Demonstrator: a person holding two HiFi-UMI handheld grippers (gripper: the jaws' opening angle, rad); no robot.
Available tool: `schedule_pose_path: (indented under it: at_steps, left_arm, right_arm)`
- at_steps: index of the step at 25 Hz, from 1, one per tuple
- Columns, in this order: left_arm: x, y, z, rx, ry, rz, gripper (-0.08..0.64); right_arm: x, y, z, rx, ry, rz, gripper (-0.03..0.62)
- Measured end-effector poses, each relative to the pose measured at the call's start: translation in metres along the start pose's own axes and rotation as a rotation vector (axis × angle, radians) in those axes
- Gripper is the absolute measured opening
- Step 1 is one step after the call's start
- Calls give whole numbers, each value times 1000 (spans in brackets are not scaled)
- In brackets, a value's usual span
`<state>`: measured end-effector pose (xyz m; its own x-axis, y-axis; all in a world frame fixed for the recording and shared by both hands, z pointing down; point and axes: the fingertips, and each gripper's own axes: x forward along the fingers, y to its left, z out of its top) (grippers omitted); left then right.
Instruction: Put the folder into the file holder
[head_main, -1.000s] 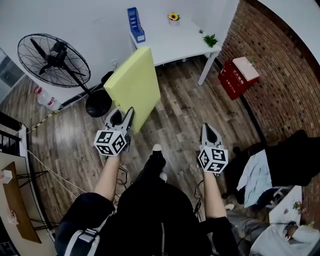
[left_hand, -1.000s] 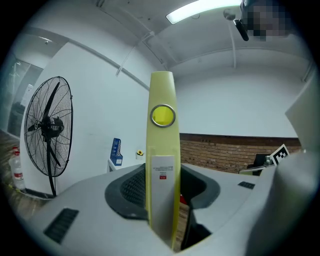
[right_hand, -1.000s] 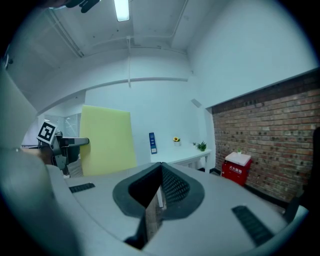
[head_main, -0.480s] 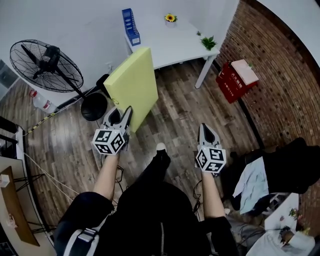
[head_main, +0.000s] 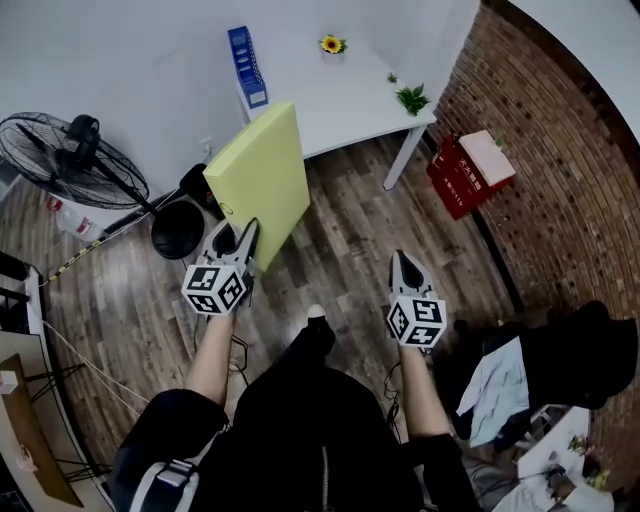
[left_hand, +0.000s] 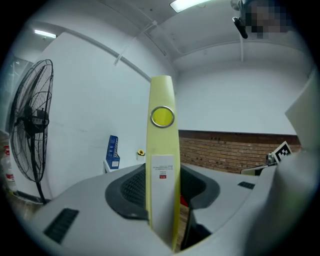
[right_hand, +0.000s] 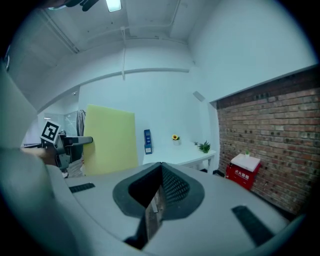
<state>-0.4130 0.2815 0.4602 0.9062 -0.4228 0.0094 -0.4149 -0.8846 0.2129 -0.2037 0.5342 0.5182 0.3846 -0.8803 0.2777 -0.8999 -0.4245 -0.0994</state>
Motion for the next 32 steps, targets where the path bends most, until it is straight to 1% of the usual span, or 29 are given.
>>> schedule_pose_path:
  at_steps: [7, 13, 19, 25, 28, 32]
  left_arm:
    - [80, 21, 10, 22, 4, 11, 189]
    - [133, 45, 17, 15, -6, 33, 189]
    - [163, 56, 24, 27, -2, 50, 189]
    - [192, 76, 22, 30, 7, 80, 189]
    - [214, 85, 22, 26, -3, 102, 189]
    - [254, 92, 23, 31, -20, 142, 189]
  right_arm:
    - [79, -33, 39, -21, 4, 19, 5]
    - [136, -51, 65, -34, -4, 35, 5]
    - [174, -62, 69, -19, 17, 57, 5]
    - [216, -71, 69, -11, 35, 82, 5]
    - [246, -83, 76, -22, 40, 102, 5]
    - [300, -106, 94, -39, 34, 151, 5]
